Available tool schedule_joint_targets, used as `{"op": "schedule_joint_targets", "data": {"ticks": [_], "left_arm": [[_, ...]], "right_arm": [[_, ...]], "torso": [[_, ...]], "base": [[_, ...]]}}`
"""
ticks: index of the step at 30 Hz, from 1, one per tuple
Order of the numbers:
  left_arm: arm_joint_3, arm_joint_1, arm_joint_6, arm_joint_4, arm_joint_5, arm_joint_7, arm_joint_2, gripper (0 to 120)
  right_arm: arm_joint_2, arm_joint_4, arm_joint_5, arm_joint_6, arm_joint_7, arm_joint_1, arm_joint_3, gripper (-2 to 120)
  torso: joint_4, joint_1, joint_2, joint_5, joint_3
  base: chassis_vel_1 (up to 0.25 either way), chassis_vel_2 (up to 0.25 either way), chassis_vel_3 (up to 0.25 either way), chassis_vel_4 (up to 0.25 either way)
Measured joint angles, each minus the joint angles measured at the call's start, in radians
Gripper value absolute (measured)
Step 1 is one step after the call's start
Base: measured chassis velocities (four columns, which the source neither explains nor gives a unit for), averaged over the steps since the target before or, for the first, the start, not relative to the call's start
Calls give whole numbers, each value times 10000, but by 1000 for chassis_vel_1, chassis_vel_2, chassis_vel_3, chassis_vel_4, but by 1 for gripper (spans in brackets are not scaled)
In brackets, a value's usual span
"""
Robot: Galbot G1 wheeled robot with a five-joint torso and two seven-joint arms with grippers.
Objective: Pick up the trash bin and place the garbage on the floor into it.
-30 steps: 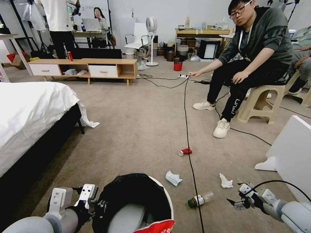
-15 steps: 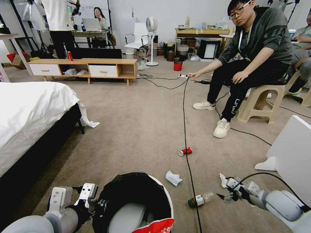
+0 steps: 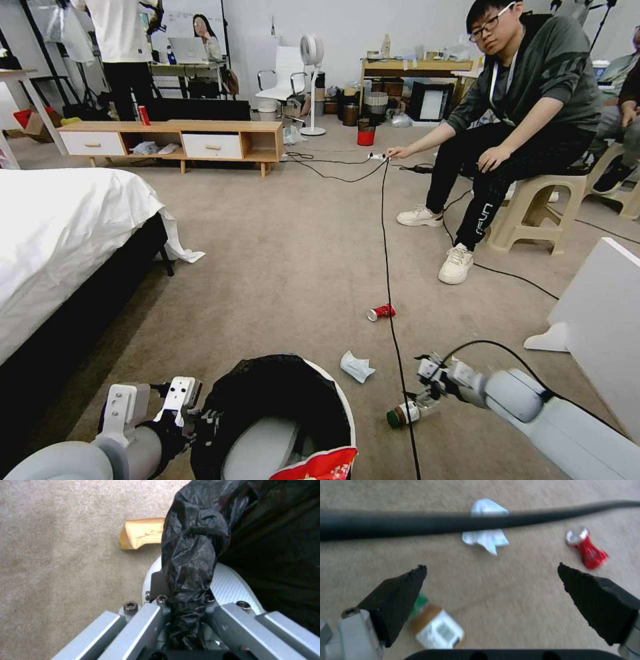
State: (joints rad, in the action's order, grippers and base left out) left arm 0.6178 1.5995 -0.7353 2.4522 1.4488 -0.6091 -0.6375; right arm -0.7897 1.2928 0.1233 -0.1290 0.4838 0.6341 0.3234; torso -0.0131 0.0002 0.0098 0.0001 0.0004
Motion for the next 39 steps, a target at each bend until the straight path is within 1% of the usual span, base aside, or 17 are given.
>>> {"op": "schedule_joint_targets", "data": {"ticks": [1,4,6,13,30,36,39], "left_arm": [[-18,-4,0,-6,-1,1,-18,1],[-27,-4,0,-15,-1,5,-37,1],[-25,3,0,-35,-19,4,-50,1],[33,46,0,-28,-20,5,-52,1],[54,78,0,-3,-63,0,-93,1],[65,77,0,-3,-63,0,-111,1],[68,59,0,-9,-63,3,-107,1]], "right_arm": [[-180,-232,-56,60,65,-204,243,100],[-352,-456,-127,137,149,-399,544,100],[-575,-828,-454,395,282,-624,991,100],[-898,-1508,-1039,902,452,-713,1437,100],[-814,-2047,-1762,1605,601,-393,1791,100],[-591,-2002,-1927,1640,621,-1,1623,100],[-321,-2135,-2233,1799,622,420,1176,100]], "torso": [[1,0,0,-4,0],[2,0,0,-1,0],[-1,0,0,-4,0],[-2,0,0,-1,0],[0,0,0,-1,-1],[-2,0,0,-1,-1],[-3,0,0,-1,-1]], "base": [[0,0,0,0],[0,0,0,0],[0,0,0,0],[0,0,0,0],[0,0,0,0],[0,0,0,0],[0,0,0,0]]}}
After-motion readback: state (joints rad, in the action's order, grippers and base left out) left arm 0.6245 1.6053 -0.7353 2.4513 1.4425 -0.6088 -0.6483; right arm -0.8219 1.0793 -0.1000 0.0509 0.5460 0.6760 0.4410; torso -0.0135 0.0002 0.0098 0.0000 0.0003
